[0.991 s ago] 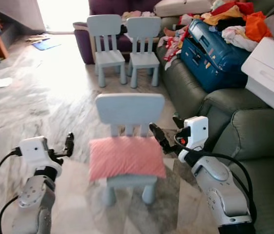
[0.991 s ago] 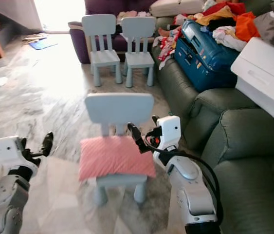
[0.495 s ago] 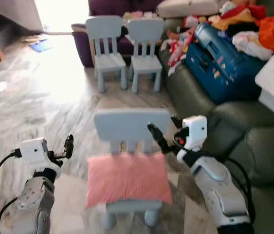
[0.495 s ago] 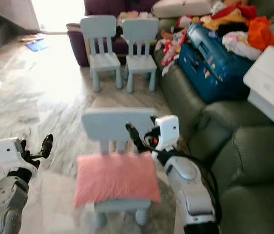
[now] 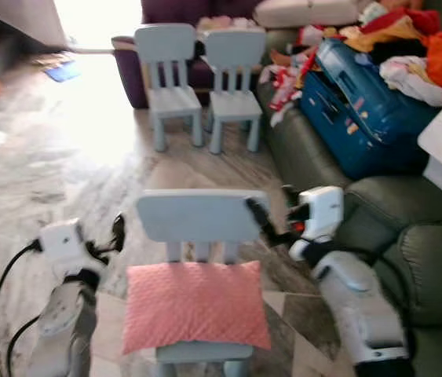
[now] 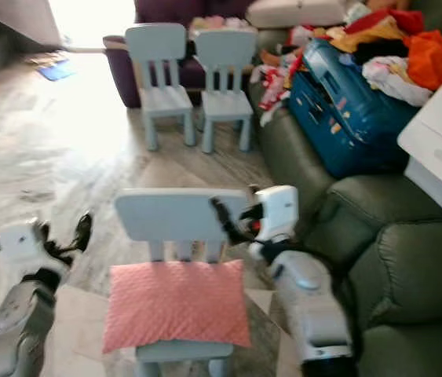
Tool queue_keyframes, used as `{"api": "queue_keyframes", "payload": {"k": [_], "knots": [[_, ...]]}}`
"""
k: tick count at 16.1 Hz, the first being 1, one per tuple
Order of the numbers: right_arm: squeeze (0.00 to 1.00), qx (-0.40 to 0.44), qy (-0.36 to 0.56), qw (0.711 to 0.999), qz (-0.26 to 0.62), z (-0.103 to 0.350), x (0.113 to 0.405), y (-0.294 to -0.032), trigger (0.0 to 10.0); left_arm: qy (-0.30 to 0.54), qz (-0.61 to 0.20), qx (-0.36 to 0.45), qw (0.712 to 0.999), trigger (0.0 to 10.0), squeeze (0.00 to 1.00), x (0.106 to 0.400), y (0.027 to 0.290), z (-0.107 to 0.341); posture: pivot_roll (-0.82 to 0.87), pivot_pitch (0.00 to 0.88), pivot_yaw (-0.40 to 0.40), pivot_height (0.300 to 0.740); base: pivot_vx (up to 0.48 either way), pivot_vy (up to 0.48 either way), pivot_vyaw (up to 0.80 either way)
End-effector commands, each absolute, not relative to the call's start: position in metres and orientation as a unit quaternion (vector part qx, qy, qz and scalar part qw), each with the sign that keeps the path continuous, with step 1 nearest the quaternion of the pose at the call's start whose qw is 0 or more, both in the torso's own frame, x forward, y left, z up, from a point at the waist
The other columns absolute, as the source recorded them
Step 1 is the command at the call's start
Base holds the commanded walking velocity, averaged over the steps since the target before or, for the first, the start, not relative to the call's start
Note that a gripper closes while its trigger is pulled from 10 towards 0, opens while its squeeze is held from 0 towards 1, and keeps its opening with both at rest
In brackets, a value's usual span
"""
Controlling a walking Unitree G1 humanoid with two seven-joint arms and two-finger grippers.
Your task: Move the pillow to the sofa
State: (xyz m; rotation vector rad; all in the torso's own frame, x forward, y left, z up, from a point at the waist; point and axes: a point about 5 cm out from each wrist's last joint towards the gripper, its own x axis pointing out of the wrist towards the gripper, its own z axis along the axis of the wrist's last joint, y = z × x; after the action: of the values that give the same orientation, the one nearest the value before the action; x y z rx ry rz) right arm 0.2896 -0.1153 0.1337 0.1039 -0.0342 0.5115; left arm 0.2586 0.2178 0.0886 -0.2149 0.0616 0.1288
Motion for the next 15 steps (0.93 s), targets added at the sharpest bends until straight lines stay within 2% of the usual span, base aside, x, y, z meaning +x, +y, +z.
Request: {"api": "queue_keyframes", "payload": {"k": [1, 4, 6, 8, 10, 13, 15], "knots": [[0.00, 0.045, -0.023, 0.967, 0.248, 0.137, 0.290, -0.120, 10.0, 0.030, 0.070, -0.100, 0.992, 10.0, 0.00, 0.259, 0.218, 0.089, -0.14, 0.040, -0.037, 0.740, 0.000, 0.000, 0.00], [0.00, 0.037, -0.010, 0.969, 0.244, 0.132, 0.290, -0.121, 10.0, 0.042, 0.074, -0.096, 0.992, 10.0, 0.00, 0.258, 0.220, 0.083, -0.13, 0.045, -0.040, 0.740, 0.000, 0.000, 0.00], [0.00, 0.023, 0.003, 0.975, 0.222, 0.127, 0.293, -0.126, 10.0, 0.074, 0.075, -0.094, 0.990, 10.0, 0.00, 0.255, 0.223, 0.071, -0.12, 0.054, -0.043, 0.740, 0.000, 0.000, 0.00], [0.00, 0.009, 0.040, 0.975, 0.220, 0.115, 0.291, -0.128, 10.0, 0.141, 0.081, -0.079, 0.983, 10.0, 0.00, 0.243, 0.228, 0.046, -0.12, 0.074, -0.047, 0.740, 0.000, 0.000, 0.00], [0.00, 0.001, 0.051, 0.975, 0.217, 0.110, 0.286, -0.131, 10.0, 0.160, 0.076, -0.080, 0.981, 10.0, 0.00, 0.232, 0.229, 0.035, -0.12, 0.087, -0.050, 0.740, 0.000, 0.000, 0.00], [0.00, 0.010, 0.091, 0.978, 0.190, 0.091, 0.272, -0.148, 10.0, 0.233, 0.092, -0.080, 0.965, 10.0, 0.00, 0.188, 0.243, -0.004, -0.11, 0.139, -0.073, 0.740, 0.000, 0.000, 0.00], [0.00, 0.020, 0.105, 0.977, 0.184, 0.085, 0.263, -0.156, 10.0, 0.252, 0.104, -0.079, 0.959, 10.0, 0.00, 0.169, 0.249, -0.012, -0.10, 0.165, -0.083, 0.740, 0.000, 0.000, 0.00]]}}
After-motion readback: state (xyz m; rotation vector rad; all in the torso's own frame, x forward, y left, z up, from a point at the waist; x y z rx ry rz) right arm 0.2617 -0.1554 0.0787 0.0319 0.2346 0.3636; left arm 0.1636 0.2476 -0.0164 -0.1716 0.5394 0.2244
